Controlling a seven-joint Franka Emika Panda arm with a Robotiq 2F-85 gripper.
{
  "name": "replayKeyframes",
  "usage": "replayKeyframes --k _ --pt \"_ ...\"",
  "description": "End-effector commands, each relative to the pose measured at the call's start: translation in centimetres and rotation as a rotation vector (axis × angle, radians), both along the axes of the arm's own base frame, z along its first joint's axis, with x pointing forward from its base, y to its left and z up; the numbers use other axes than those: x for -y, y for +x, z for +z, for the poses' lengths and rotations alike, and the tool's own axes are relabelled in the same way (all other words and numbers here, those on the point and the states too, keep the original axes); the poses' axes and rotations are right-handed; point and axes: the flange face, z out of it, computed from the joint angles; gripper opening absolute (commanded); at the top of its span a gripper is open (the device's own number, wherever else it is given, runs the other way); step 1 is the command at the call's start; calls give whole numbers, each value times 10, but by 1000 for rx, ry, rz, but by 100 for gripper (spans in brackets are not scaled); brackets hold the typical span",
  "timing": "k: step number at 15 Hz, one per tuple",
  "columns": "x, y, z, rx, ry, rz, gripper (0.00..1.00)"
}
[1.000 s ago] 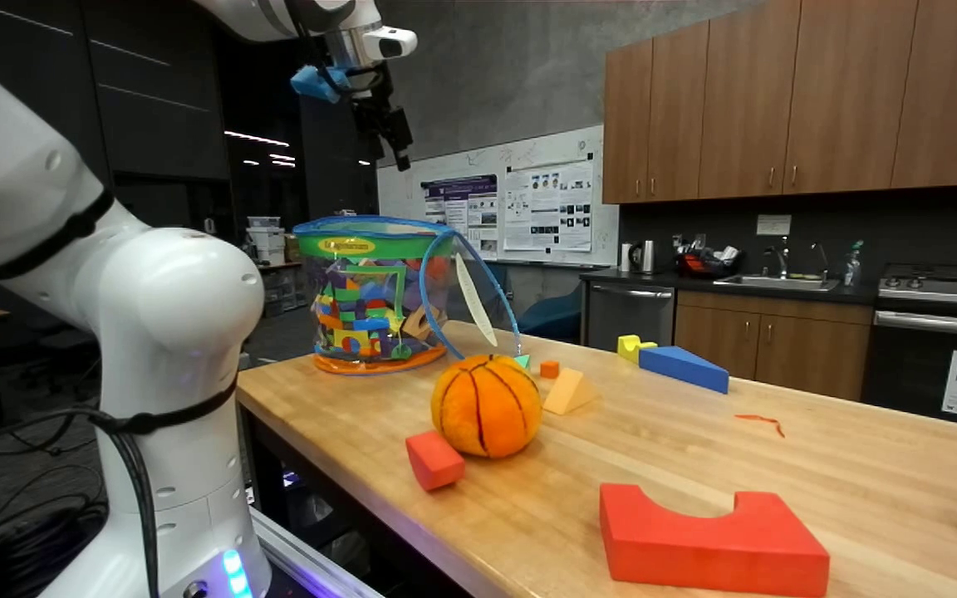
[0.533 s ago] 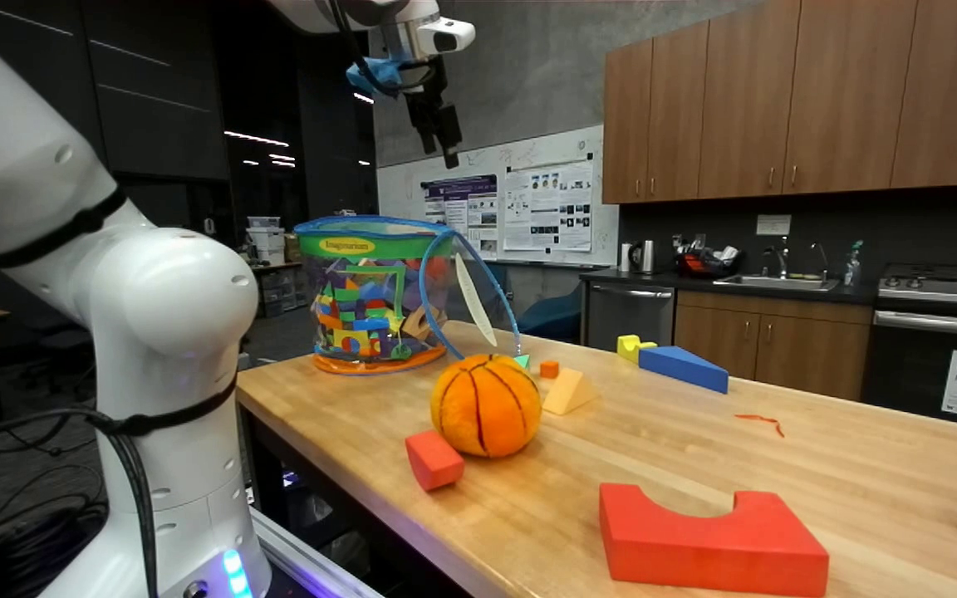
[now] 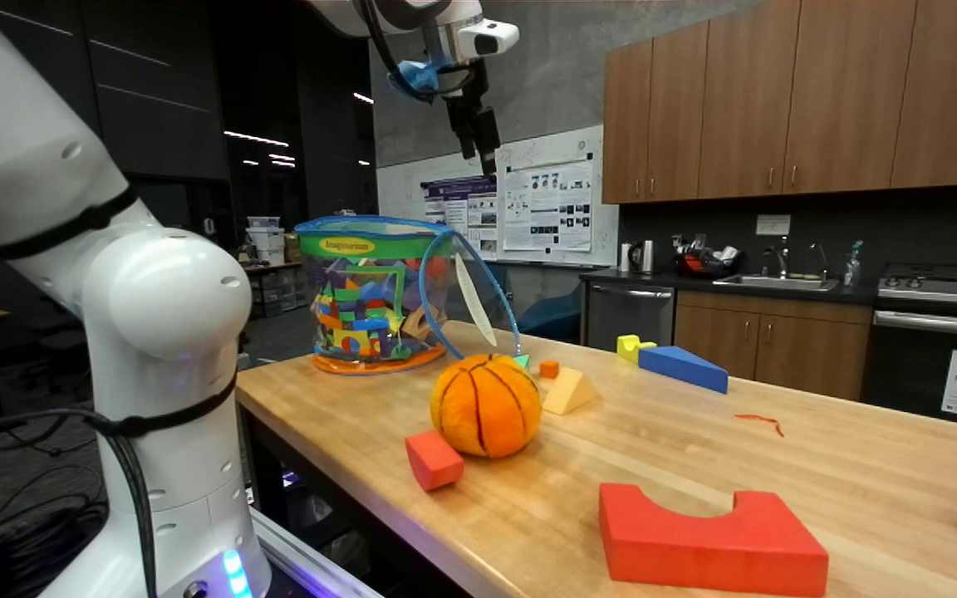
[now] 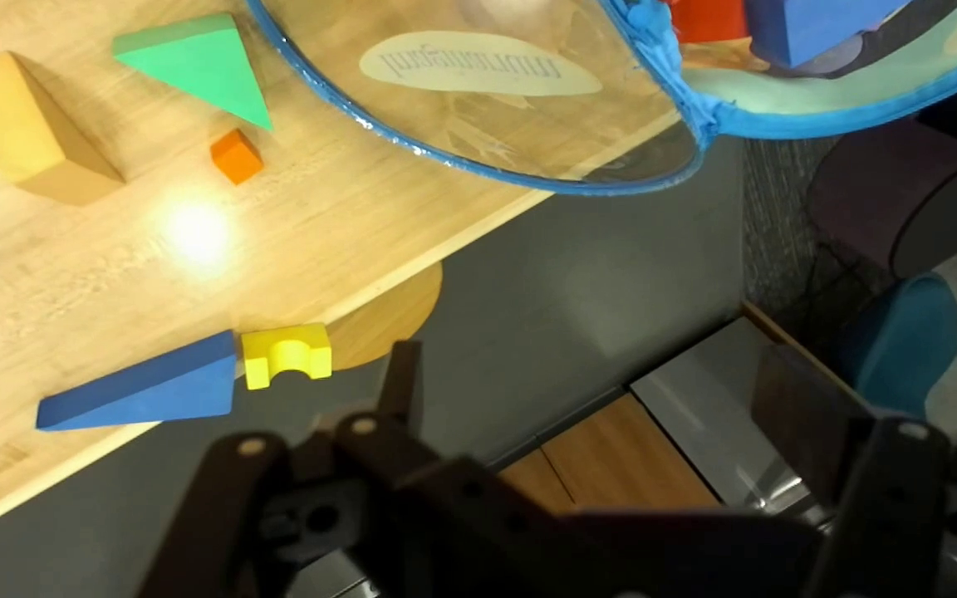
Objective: Pick up the light green block on the table and put it inside the blocks bag
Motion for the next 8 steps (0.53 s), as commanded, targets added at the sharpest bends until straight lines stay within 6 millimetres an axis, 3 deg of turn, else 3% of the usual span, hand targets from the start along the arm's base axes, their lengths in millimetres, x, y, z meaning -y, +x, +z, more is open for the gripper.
replayKeyframes --k 1,3,8 --pt "0 0 1 -1 0 1 100" --pt "-1 0 1 0 -1 2 100" --pt "-29 14 4 -64 62 -119 100"
